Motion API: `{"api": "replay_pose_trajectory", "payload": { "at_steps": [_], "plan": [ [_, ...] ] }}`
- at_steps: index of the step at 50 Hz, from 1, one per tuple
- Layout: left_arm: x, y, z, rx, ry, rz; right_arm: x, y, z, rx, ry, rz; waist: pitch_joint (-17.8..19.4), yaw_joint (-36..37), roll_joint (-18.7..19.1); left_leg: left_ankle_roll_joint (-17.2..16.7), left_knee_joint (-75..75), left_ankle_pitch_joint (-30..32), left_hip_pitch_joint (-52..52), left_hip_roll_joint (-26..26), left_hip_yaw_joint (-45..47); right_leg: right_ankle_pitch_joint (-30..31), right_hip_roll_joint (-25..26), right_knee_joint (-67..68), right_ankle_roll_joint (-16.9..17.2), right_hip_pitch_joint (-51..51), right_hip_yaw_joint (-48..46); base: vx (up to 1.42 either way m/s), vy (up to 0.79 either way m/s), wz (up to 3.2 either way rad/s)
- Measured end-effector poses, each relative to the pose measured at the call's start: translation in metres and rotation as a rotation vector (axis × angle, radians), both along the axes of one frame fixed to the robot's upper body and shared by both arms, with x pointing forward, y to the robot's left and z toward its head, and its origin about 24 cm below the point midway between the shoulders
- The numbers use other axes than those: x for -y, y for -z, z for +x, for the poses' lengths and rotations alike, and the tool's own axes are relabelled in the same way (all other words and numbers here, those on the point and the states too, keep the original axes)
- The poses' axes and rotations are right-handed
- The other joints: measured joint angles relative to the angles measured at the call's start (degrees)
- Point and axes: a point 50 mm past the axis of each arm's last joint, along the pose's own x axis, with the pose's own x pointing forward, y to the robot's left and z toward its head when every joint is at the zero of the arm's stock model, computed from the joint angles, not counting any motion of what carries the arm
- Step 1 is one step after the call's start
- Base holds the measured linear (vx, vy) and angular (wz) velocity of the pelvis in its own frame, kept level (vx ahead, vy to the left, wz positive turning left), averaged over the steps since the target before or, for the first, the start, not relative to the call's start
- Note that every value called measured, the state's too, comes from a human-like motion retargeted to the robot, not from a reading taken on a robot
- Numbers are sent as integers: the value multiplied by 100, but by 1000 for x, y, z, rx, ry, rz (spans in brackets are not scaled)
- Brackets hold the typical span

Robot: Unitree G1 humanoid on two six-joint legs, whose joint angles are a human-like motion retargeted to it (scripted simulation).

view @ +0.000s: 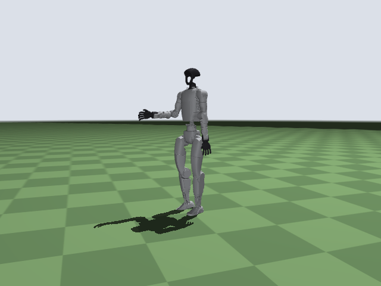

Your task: In place motions

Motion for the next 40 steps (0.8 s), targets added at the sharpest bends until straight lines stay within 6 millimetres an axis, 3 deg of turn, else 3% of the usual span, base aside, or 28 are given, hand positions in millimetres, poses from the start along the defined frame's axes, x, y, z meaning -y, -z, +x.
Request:
{"api": "replay_pose_trajectory", "payload": {
  "at_steps": [4,7,9,13,18,20,23,27,30,33,37,40],
  "plan": [
    [2,0,-1,-3,-10,-6,-17,-107,0,578,31,-224,-46,4,-17,-2,2,8,-23,-12,-50,0,-6,-4,-17,12,-46,0,0,0],
    [2,0,-1,-2,-5,-10,-24,-173,-22,996,147,-397,-72,12,-37,-3,6,13,-38,-21,-89,0,-9,-8,-32,25,-86,0,0,0],
    [2,0,0,1,2,-8,-29,-206,-42,1248,245,-476,-80,23,-57,-4,9,16,-43,-29,-113,-1,-14,-10,-43,39,-112,0,0,0],
    [0,0,-4,-7,-3,-1,-41,-247,-75,1595,310,-559,-125,43,-108,-6,12,23,-56,-49,-169,-3,-23,-17,-66,59,-165,0,0,0],
    [-1,-1,-9,-22,-29,5,-49,-284,-98,1862,357,-575,-202,77,-133,-5,10,22,-85,-58,-192,-3,-28,-14,-74,34,-181,0,0,0],
    [-1,-1,-9,-25,-31,6,-49,-299,-98,1900,406,-598,-220,54,-135,-15,7,17,-85,-60,-226,-7,-38,-13,-68,27,-210,0,0,0],
    [-4,-1,-7,-21,-27,10,-50,-325,-81,1737,401,-636,-222,-7,-137,-37,16,11,-103,-57,-293,-18,-61,-8,-56,15,-276,-3,-1,13],
    [-8,-2,-5,-18,-16,18,-54,-340,-50,1394,160,-657,-228,88,-143,-16,24,35,-151,-48,-235,-12,-31,-8,-70,-6,-224,0,0,0],
    [-11,-2,-5,-17,-5,23,-51,-336,-46,1304,68,-662,-241,71,-159,-20,27,47,-173,-51,-268,-15,-27,-14,-78,1,-261,0,0,0],
    [-10,-2,-5,-18,-16,24,-52,-325,-66,1496,103,-714,-233,14,-141,-17,23,48,-167,-44,-282,-10,-9,-19,-85,14,-275,0,0,0],
    [-6,-1,-7,-21,-45,14,-44,-299,-99,1908,339,-701,-152,-89,-76,1,-4,22,-70,-28,-293,4,24,-11,-85,50,-267,0,0,0],
    [-3,-1,-6,-9,-53,11,-36,-273,-112,2128,496,-670,-82,-174,-40,7,-21,7,-15,-18,-308,7,34,-6,-71,64,-279,0,0,0]
  ]
}}
